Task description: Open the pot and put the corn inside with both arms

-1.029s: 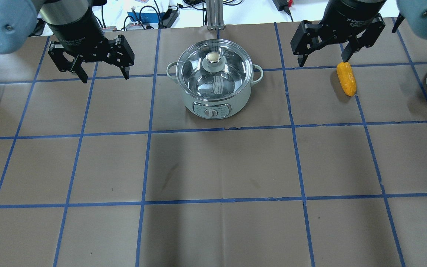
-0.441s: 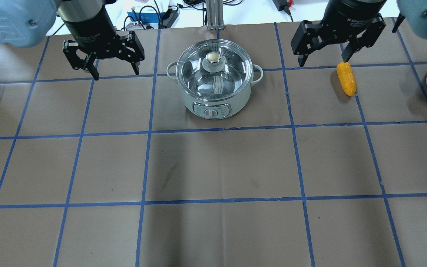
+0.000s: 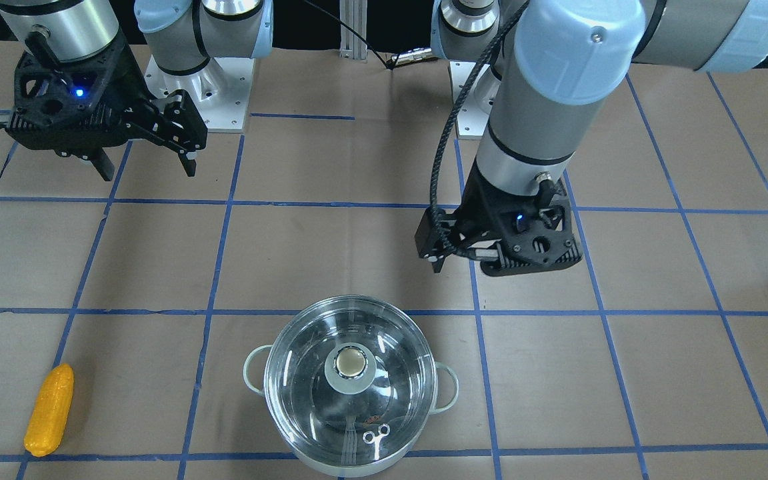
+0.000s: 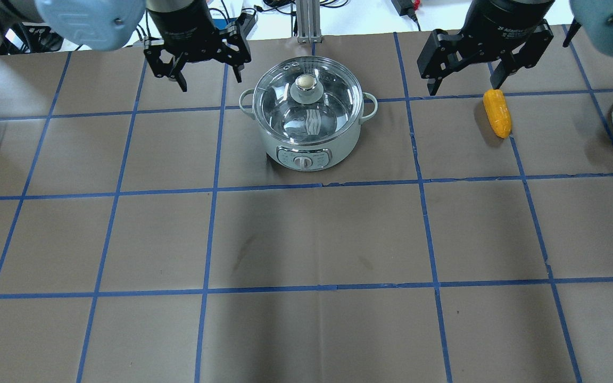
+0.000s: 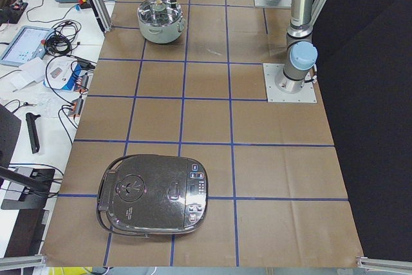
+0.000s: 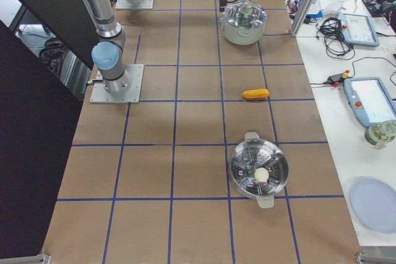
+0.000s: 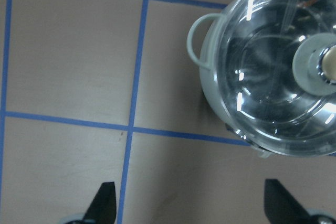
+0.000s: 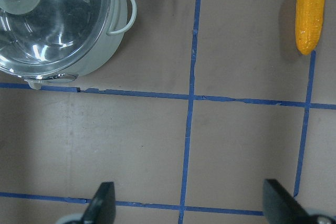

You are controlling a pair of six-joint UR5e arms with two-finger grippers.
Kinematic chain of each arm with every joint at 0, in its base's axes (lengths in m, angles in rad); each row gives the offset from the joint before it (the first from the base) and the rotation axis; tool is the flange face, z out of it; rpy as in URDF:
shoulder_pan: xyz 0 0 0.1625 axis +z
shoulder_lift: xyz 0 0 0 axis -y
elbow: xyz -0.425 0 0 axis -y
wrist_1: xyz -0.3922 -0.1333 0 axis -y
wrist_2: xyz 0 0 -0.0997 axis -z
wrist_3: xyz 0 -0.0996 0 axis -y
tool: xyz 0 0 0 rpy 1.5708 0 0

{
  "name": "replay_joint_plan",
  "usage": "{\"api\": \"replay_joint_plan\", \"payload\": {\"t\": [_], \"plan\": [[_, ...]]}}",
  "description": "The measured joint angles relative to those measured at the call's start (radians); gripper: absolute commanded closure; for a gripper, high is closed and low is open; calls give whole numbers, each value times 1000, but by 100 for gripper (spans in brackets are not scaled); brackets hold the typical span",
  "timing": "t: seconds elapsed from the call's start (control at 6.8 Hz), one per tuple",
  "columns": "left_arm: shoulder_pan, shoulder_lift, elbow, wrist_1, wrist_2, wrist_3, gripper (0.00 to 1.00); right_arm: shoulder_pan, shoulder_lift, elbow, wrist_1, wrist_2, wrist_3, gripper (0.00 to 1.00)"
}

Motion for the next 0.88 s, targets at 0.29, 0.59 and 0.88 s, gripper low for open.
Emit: {"api": "replay_joint_plan", "payload": {"t": [0.29, 0.59, 0.88], "plan": [[-73, -178, 104, 120, -14, -58, 0, -1, 0, 0, 0, 0, -1, 0], [-103, -239, 137, 144, -32, -115, 0, -1, 0, 0, 0, 1, -1, 0], [-117, -265, 145, 164, -58, -150, 0, -2, 1, 0, 0, 1, -2, 0]]}}
